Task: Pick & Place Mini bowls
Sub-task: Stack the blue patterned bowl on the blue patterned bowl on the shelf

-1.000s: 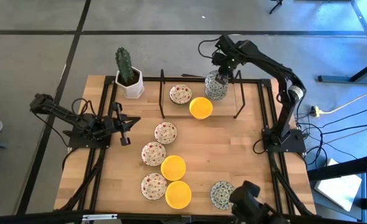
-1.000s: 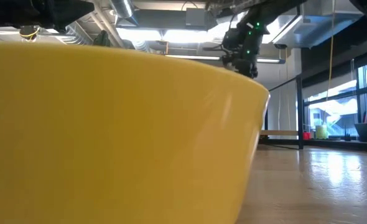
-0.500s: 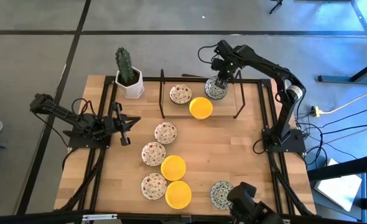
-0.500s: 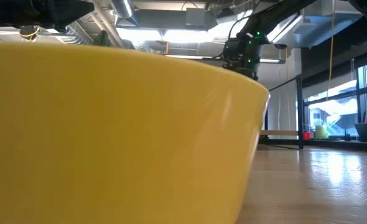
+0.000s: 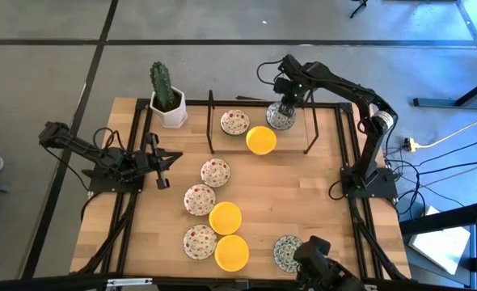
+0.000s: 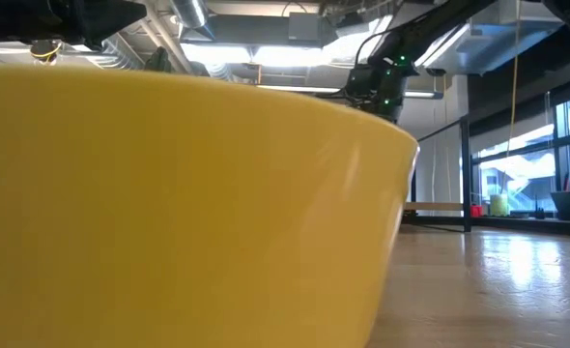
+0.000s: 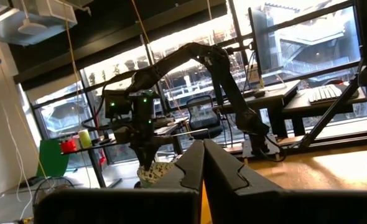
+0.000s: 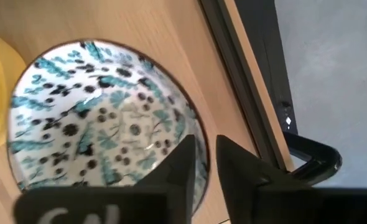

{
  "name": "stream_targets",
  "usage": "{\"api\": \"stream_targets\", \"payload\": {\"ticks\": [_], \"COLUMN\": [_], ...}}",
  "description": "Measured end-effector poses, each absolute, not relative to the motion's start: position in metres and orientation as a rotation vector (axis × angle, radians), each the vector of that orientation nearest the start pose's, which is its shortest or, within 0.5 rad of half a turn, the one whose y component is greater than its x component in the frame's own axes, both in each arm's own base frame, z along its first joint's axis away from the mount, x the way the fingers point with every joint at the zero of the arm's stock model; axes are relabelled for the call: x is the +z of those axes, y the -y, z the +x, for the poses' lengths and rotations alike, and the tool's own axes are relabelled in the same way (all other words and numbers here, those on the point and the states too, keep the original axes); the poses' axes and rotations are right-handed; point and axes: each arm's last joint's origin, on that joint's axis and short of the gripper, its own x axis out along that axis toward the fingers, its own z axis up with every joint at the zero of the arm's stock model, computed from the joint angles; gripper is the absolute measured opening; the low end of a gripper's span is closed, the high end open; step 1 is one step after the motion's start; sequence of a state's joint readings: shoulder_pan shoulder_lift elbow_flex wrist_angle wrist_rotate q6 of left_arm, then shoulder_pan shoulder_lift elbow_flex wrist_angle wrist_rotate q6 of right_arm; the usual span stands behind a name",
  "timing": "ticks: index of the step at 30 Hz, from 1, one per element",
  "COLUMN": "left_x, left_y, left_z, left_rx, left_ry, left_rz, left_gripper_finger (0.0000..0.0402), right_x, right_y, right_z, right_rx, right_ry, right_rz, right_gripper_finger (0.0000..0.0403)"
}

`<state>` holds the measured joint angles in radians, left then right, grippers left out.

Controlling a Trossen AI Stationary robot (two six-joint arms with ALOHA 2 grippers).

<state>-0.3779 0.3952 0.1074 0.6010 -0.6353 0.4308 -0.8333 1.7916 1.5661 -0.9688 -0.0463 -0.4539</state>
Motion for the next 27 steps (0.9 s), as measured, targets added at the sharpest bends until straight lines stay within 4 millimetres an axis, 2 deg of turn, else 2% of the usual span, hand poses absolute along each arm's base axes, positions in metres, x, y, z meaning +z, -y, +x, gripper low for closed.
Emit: {"api": "stream_targets", "payload": {"ticks": [11,20,24,27], "left_x": [0.221,0.221,0.221,0.221], "left_y": [0.026,0.026,0.026,0.026], "left_z": [0.113,0.113,0.113,0.113], "left_rx": [0.306,0.309,0.309,0.309], "left_ry": [0.218,0.214,0.214,0.214], "left_rz": [0.249,0.274,0.274,0.274], "left_gripper_finger": [0.0005,0.0007,0.0007,0.0004], "right_x": [0.277,0.282,0.282,0.28], "right_y": [0.264,0.258,0.247,0.233], "right_z": [0.255,0.275,0.285,0.292], "right_rx": [-0.525,-0.526,-0.492,-0.453], "right_ry": [-1.276,-1.173,-1.171,-1.199], "right_rz": [0.024,-0.063,-0.081,-0.072], "right_gripper_finger": [0.0114,0.0112,0.0108,0.0085]}}
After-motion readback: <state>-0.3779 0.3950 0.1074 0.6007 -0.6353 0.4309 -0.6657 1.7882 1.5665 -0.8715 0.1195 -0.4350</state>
